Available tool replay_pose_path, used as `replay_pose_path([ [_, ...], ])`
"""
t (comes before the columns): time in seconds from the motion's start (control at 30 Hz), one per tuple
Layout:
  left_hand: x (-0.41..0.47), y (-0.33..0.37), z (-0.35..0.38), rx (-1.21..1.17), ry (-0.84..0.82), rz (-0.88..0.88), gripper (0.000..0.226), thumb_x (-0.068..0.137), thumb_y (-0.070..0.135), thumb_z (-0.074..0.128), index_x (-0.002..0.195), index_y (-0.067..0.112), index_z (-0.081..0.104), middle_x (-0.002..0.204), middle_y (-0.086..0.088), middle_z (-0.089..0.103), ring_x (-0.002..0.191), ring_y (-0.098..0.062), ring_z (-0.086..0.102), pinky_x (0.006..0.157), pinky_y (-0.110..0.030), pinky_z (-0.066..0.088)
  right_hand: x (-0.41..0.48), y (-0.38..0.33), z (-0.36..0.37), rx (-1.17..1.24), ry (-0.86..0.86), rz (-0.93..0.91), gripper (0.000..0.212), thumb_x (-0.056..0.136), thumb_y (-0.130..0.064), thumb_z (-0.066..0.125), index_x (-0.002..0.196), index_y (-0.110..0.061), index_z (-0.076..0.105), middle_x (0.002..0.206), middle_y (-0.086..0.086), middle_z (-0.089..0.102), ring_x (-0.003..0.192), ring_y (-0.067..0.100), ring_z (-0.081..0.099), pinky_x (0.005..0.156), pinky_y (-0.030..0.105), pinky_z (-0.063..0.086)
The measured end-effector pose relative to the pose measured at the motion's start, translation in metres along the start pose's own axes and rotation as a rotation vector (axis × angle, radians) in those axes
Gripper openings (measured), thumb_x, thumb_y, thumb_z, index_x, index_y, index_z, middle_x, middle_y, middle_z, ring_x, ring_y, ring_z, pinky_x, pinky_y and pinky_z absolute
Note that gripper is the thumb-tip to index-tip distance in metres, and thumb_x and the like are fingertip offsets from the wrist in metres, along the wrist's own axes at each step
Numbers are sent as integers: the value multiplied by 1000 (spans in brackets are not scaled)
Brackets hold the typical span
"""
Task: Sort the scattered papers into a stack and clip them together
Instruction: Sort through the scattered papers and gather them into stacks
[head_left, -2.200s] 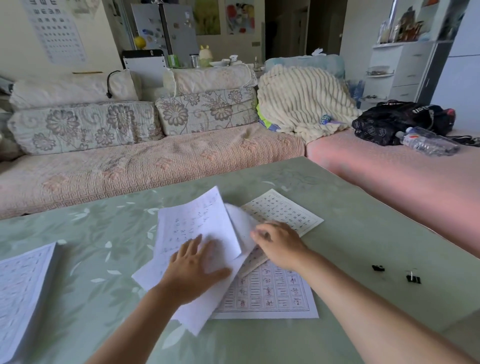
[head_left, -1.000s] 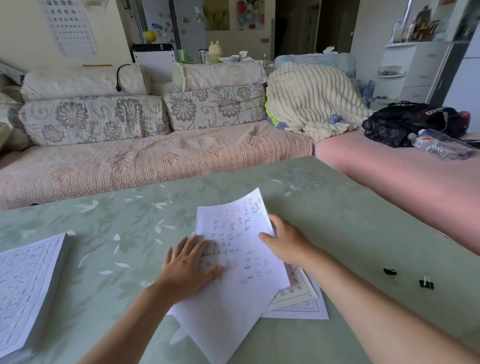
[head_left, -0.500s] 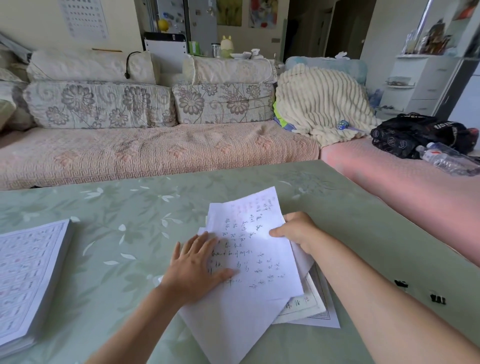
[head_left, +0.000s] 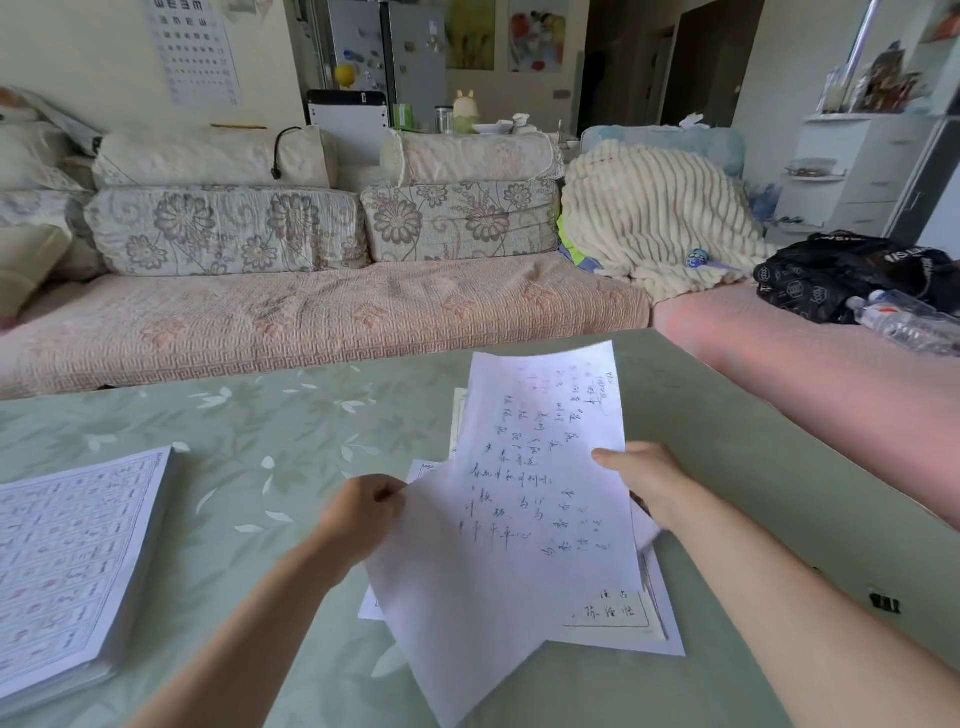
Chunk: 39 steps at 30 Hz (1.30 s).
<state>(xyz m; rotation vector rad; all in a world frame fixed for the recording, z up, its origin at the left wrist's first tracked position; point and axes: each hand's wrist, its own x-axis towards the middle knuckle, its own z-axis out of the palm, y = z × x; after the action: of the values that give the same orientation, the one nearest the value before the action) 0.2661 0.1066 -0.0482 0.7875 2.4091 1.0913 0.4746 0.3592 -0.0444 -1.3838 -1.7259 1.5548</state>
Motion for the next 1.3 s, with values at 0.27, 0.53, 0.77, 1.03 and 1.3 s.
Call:
replay_pose_path([
  [0.27, -14, -3, 9, -318, 261, -222, 26, 90, 2, 48, 74, 14, 65, 72, -7, 54, 64, -22, 42, 55, -27, 32, -10, -2, -5, 133, -177, 135, 27, 93, -9, 66, 119, -1, 64, 120, 14, 68, 104, 27, 64, 86, 34, 49],
  [0.53, -27, 25, 21, -427, -99, -278, 22, 90, -1, 47, 88, 5, 68, 79, -14, 66, 68, -27, 59, 58, -30, 52, -17, -2, 19, -97, -236, 112, 40, 85, -14, 77, 122, -7, 64, 124, 5, 65, 119, 25, 57, 108, 40, 42],
  [0.77, -13, 9, 10, 447, 50, 104, 31, 91, 22, 46, 113, 30, 65, 117, 0, 63, 104, -18, 55, 83, -27, 47, -15, -8, 9, -467, -196, -71, 78, 80, -12, 80, 147, -9, 39, 143, 6, 48, 129, 26, 47, 100, 31, 41],
  [1.03, 6, -19, -3, 693, -169, 252, 80, 80, 69, 57, 149, 43, 25, 160, 4, 14, 146, -21, 7, 116, -42, 14, -17, -15, 12, -880, -233, -251, 61, 80, -14, 68, 135, -14, 43, 135, 4, 46, 118, 24, 48, 95, 35, 48],
  [1.3, 17, -36, -5, 550, 65, 300, 118, 43, 97, 42, 140, 31, 41, 143, 10, 45, 134, -16, 32, 107, -33, 29, -13, -20, 32, -994, -255, -259, 70, 63, -37, 76, 126, -26, 48, 124, -1, 41, 121, 20, 40, 92, 33, 45],
])
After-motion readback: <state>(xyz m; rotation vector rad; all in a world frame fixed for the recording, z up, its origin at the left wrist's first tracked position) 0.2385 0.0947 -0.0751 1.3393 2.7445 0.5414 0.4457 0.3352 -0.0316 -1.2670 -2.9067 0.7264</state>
